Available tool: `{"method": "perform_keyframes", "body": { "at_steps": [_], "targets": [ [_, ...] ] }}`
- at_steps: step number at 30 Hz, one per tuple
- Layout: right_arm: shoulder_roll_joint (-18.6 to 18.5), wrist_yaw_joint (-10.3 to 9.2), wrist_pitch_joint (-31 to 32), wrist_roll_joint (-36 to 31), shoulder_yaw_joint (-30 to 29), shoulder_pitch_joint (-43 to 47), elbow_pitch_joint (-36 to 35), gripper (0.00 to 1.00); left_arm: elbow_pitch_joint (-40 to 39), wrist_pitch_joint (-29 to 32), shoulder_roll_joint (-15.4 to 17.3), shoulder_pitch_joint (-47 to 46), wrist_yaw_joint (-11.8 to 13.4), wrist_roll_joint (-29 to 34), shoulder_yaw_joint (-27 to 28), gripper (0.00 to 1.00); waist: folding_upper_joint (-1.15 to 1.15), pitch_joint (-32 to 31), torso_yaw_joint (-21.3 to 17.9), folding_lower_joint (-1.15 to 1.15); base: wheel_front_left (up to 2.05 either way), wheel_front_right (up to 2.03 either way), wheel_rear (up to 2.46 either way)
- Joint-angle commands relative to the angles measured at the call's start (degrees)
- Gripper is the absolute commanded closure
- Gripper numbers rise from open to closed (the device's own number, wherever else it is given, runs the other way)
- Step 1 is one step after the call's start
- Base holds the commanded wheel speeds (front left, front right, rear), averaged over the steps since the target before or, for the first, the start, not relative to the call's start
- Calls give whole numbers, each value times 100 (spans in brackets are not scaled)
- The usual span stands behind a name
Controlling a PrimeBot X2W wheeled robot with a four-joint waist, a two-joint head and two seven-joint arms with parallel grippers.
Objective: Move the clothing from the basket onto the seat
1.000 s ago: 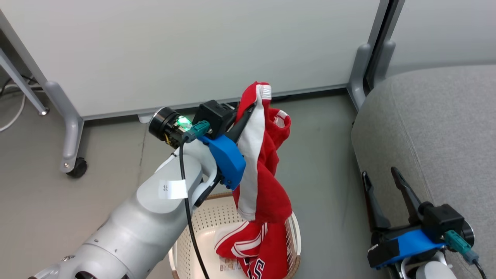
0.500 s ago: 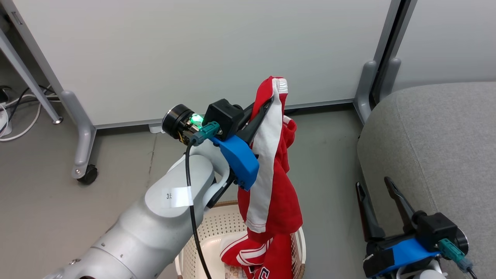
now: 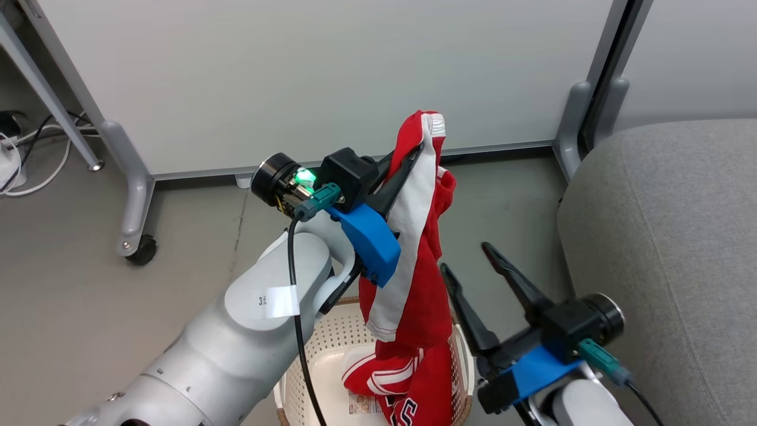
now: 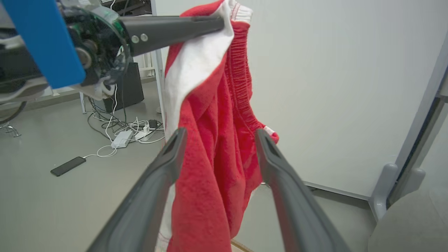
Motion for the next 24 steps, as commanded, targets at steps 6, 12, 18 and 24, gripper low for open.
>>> {"method": "perform_keyframes", "body": {
  "at_steps": [6, 12, 18, 24],
  "targets": [
    [-18, 1, -18, -52, 502, -706, 435, 0, -45, -27, -67, -187, -30, 95, -6, 100, 0, 171, 166, 0, 0, 0, 0],
    [-19, 1, -16, -12, 654, -1344, 1016, 0, -91, -27, -145, -304, -34, 141, -26, 100, 0, 316, 309, 0, 0, 0, 0],
    [-17, 1, -12, 80, 796, -1886, 1635, 0, -134, -27, -198, -370, -45, 185, -19, 100, 0, 437, 404, 0, 0, 0, 0],
    [-19, 1, -13, 360, 962, -2242, 2193, 100, -132, -27, -234, -374, -62, 190, 2, 100, 0, 451, 445, 0, 0, 0, 0]
  ]
}}
